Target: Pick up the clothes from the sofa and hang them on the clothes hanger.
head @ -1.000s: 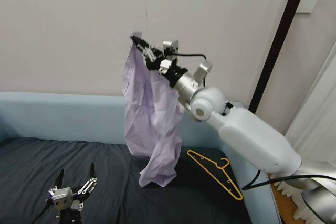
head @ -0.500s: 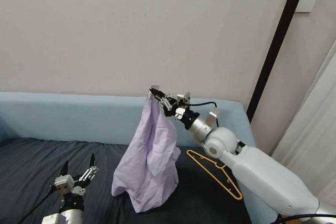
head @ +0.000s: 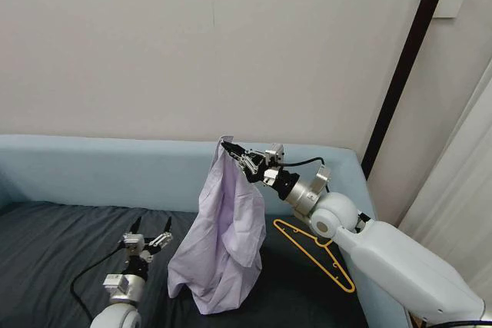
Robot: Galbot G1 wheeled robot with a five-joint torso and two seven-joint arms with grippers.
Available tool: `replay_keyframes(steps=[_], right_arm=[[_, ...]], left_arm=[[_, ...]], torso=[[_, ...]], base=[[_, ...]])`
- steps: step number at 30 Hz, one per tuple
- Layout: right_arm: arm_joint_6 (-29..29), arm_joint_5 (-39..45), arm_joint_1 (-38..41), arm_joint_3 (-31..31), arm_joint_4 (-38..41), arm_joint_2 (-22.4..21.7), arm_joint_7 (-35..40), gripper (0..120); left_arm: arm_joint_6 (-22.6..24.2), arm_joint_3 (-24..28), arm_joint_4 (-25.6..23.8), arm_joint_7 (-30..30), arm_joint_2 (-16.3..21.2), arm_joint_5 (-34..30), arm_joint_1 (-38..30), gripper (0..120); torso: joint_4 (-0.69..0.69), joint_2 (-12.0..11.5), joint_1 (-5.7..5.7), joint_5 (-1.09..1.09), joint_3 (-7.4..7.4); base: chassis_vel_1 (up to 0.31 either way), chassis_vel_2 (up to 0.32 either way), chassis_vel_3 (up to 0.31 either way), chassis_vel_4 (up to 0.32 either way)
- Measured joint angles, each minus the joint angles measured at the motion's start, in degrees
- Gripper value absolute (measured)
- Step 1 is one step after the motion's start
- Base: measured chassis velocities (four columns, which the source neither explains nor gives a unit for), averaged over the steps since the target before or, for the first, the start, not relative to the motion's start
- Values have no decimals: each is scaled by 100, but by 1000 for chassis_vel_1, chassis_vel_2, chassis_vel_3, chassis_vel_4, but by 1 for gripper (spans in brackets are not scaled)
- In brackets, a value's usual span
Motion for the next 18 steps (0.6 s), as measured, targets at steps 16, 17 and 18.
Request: replay_keyframes(steps=[16,17,18], right_arm=[[59,-69,51,20,-230,186,52,0],[63,-74,37,28,-231,179,53,0],[65,-79,18,37,-232,170,54,0]], left_arm=[[-594,396,1825,2134,-119,300,-858,100],[-618,418,2021,2247,-170,284,-978,100],[-631,429,2221,2393,-219,279,-1092,100]], torso=[[0,1,0,1,-1],[-1,0,0,2,-1],[-1,0,0,0,0]], base=[[0,0,0,0],[0,0,0,0],[0,0,0,0]])
